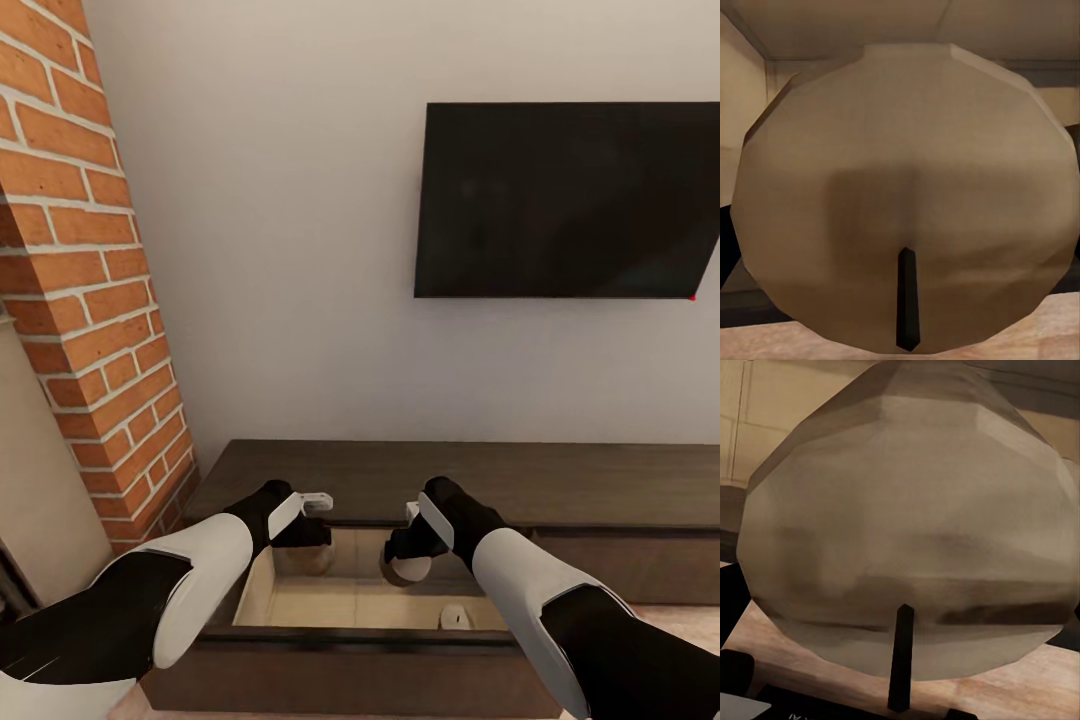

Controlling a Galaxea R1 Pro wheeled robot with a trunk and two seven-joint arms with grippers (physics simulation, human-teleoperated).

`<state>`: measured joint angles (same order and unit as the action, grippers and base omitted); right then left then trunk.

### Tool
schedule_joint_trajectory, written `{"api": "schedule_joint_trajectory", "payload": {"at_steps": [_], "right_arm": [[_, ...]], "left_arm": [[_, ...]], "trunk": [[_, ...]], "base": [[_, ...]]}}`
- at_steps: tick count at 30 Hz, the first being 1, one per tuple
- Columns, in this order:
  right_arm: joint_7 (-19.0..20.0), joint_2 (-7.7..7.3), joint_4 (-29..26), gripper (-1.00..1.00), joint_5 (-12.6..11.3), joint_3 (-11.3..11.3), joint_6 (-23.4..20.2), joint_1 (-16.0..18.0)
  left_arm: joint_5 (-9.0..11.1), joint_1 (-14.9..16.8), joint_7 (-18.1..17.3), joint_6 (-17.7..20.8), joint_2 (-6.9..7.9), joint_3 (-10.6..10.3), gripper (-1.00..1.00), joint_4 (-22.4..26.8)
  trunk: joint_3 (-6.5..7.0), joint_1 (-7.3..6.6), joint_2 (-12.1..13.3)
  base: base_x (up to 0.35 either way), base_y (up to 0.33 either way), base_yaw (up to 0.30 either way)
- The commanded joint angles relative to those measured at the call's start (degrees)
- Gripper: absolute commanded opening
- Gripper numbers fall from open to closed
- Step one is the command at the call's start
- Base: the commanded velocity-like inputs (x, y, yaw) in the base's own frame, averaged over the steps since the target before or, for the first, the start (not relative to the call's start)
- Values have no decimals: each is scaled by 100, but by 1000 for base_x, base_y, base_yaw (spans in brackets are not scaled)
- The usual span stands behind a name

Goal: Place each of the two pumpkins and all three candles from the living room inside a cabinet in the living room (use any cabinet), then make sure every cabinet is closed, and position the cauldron so it is next to a table in the living room.

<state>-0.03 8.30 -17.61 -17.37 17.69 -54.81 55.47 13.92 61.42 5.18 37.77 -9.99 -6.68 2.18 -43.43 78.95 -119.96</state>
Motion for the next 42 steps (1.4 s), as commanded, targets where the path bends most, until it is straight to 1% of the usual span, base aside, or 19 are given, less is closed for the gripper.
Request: {"api": "schedule_joint_trajectory", "payload": {"at_steps": [1, 16, 28, 35, 42], "right_arm": [[-15, -4, -5, -100, -47, 42, -21, 3], [-15, -4, -5, -100, -47, 42, -21, 5], [-17, -4, -5, -100, -47, 42, -21, 3], [-20, -4, -5, -100, -47, 42, -21, 2], [-24, -4, 3, -100, -47, 42, -36, 3]], "left_arm": [[52, 1, 27, 29, -1, -44, -100, 11], [55, 1, 22, 38, -1, -44, -100, 11], [51, 1, 18, 38, -1, -44, -100, 10], [56, 1, 14, 38, -1, -44, -100, 6], [59, 1, 10, 46, -1, -44, -100, 2]], "trunk": [[-24, 21, -43], [-294, 351, -644], [-574, 614, -1126], [-576, 614, -1126], [-576, 614, -1126]], "base": [[1, 0, 0], [0, 0, 0], [0, 0, 74], [15, 0, 6], [167, 0, 0]]}}
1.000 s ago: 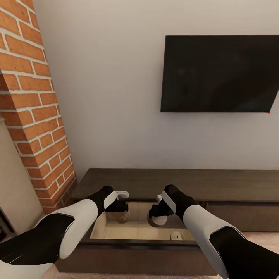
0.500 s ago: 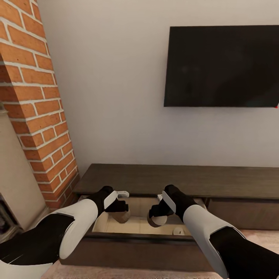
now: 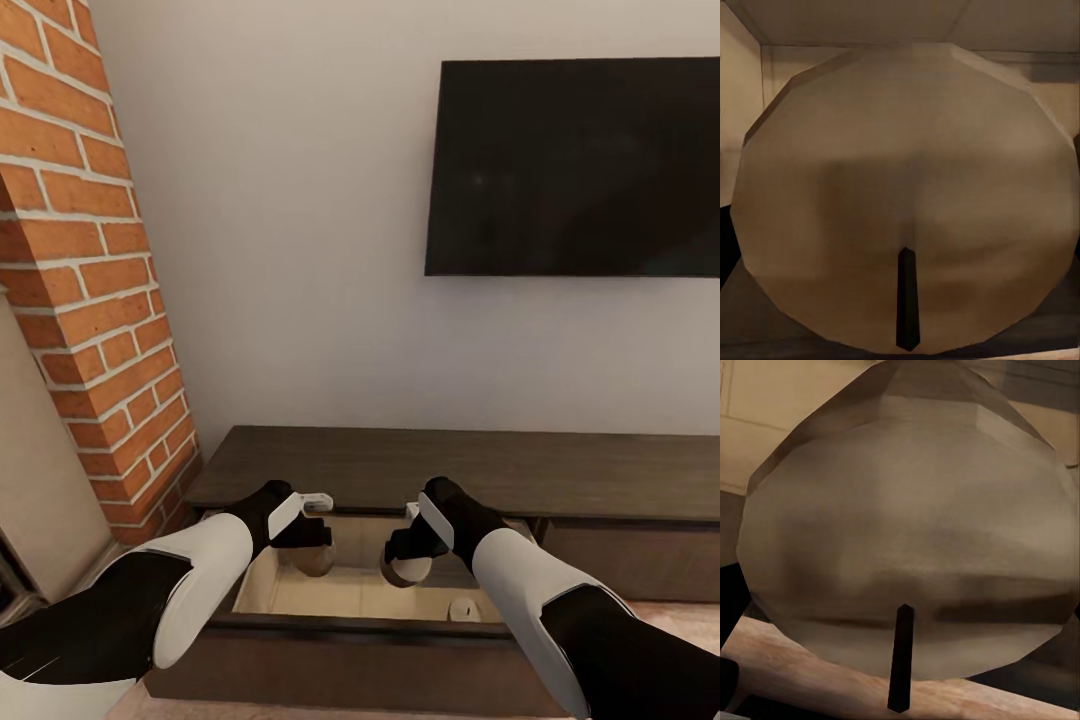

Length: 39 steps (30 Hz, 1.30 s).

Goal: Place each of the two pumpkins and all three candles from the living room inside a cabinet in the living room (use any cabinet), then make sure every cabinet is closed, and position the cauldron so it is next to a table in the living room.

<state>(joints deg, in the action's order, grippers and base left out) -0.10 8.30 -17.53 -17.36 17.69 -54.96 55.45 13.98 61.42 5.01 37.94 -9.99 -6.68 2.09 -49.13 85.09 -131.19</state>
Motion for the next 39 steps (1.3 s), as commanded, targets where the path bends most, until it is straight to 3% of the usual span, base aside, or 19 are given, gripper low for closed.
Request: {"api": "schedule_joint_trajectory", "payload": {"at_steps": [1, 19, 39], "right_arm": [[-15, -4, -7, -100, -48, 42, -21, 5], [-7, -4, -10, -100, -48, 42, -6, 3], [-7, -6, 110, -100, -56, 29, -28, 8]], "left_arm": [[52, 1, 27, 34, -1, -44, -100, 11], [44, 1, 27, 574, -1, -51, -100, 90], [48, 1, 32, 493, -1, -53, -100, 230]], "trunk": [[-6, 0, -3], [-6, 0, -3], [-6, 0, -3]], "base": [[46, 0, 0], [5, 0, 0], [62, 8, 0]]}}
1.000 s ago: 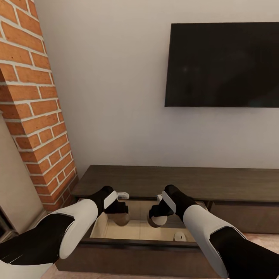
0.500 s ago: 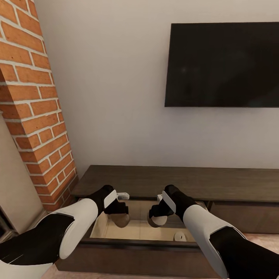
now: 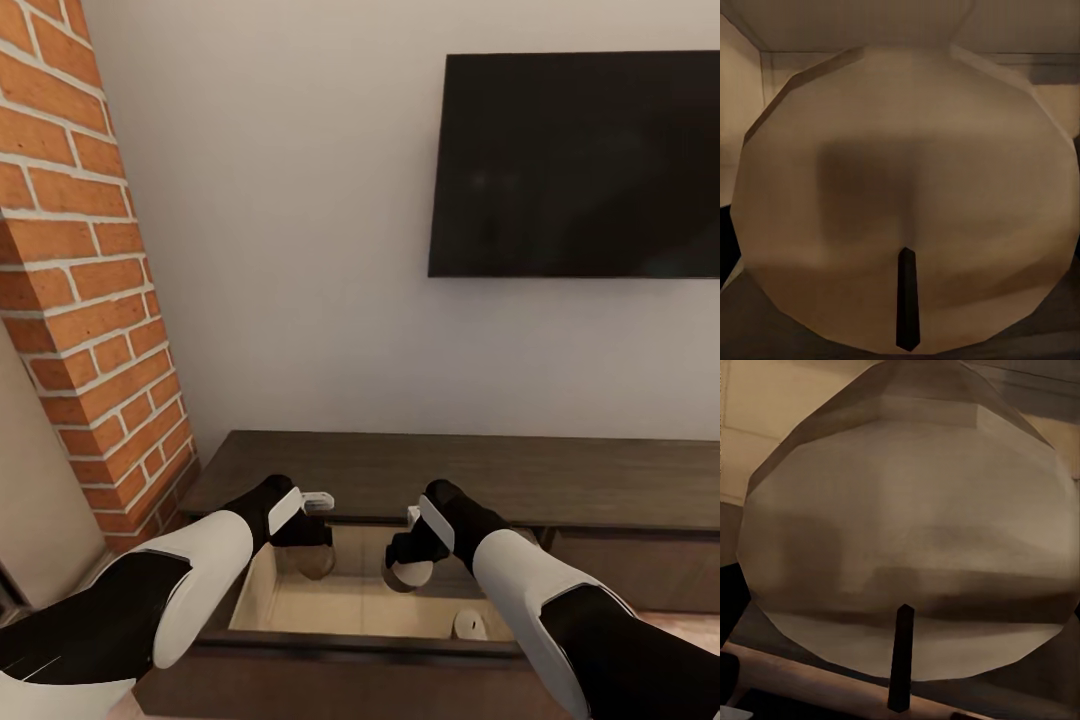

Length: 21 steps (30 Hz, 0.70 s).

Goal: Place each of the two pumpkins and all three candles from the living room inside a cabinet in the living room (use any cabinet), then make sure every cabinet is closed, and position the cauldron so it is next to a table in the living room.

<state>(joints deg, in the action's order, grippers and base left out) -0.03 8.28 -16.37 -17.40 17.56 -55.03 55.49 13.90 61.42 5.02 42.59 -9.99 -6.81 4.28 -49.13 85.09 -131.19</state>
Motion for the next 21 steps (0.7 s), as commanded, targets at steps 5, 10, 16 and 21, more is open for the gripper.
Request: {"api": "schedule_joint_trajectory", "payload": {"at_steps": [5, 10, 16, 21], "right_arm": [[-8, -3, 0, -100, -53, 38, 5, 3], [-10, -9, -2, -100, -53, 25, 9, 2], [-15, -10, -4, -100, -53, 27, 2, 0], [-19, -7, -2, -100, -53, 34, -3, 4]], "left_arm": [[59, 1, 26, 49, 0, -40, -100, 11], [60, 1, 27, 63, 0, -40, -100, 1], [60, 1, 25, 65, 0, -36, -100, -27], [65, 1, 19, 65, 0, -32, -100, -70]], "trunk": [[-6, 0, -3], [-42, 43, -83], [-88, 65, -123], [-129, 65, -123]], "base": [[19, 2, 0], [3, 0, 0], [0, 0, 50], [0, 0, 81]]}}
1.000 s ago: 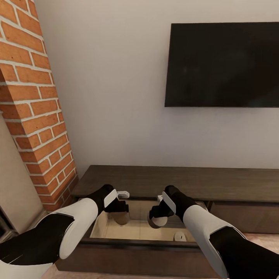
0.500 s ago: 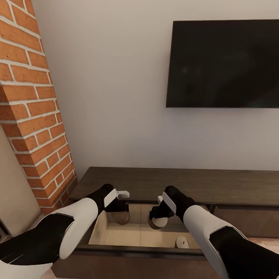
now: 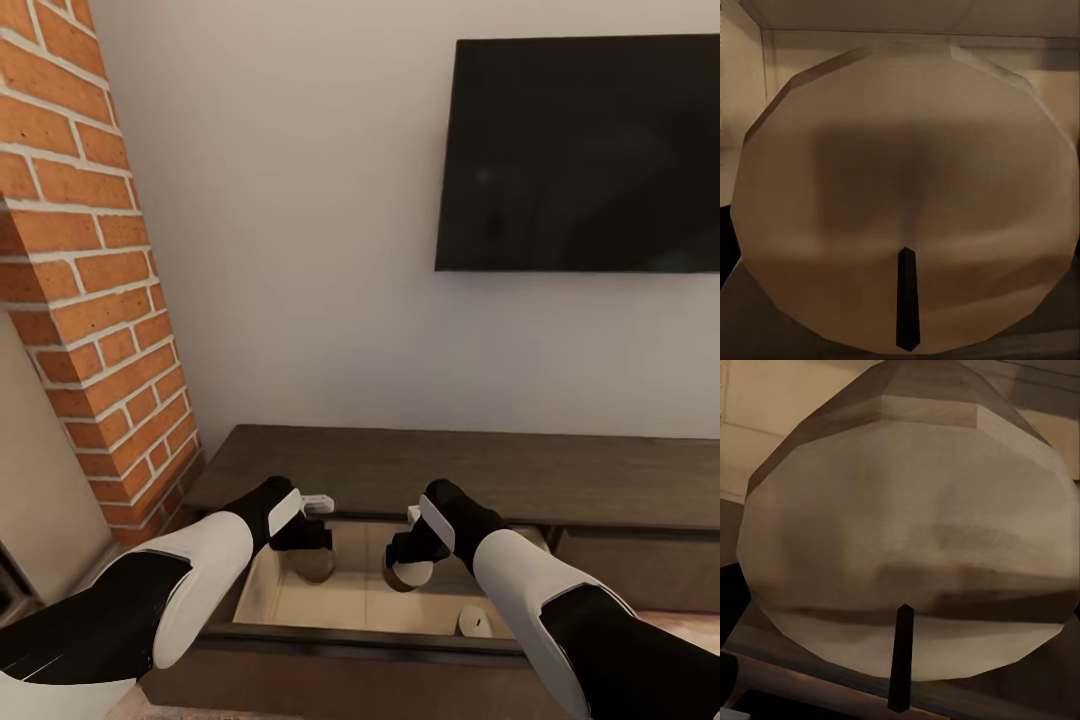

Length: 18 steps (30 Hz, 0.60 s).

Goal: Place each of the two pumpkins and all three candles from the living room inside a cabinet in the living room (use any cabinet), then make sure every cabinet is closed, and position the cauldron so it is next to a table in the living room.

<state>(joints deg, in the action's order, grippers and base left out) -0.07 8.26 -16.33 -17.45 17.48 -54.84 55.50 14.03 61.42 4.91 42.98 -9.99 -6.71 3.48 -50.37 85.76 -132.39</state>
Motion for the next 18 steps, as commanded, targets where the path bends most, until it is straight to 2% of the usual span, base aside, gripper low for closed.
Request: {"api": "schedule_joint_trajectory", "payload": {"at_steps": [1, 12, 18], "right_arm": [[-15, -4, -6, -100, -48, 41, -23, 3], [-17, -6, -4, -100, -48, 35, -33, -1], [-15, -2, -3, -100, -45, 43, -35, 1]], "left_arm": [[53, 2, 28, 26, -1, -42, -100, 5], [47, 2, -95, 43, -1, -49, -100, -39], [42, 2, -91, 287, -1, -50, -100, 0]], "trunk": [[-15, -1, -3], [-111, -1, -3], [-165, -1, -3]], "base": [[0, 0, 82], [0, 0, 77], [0, 0, -51]]}}
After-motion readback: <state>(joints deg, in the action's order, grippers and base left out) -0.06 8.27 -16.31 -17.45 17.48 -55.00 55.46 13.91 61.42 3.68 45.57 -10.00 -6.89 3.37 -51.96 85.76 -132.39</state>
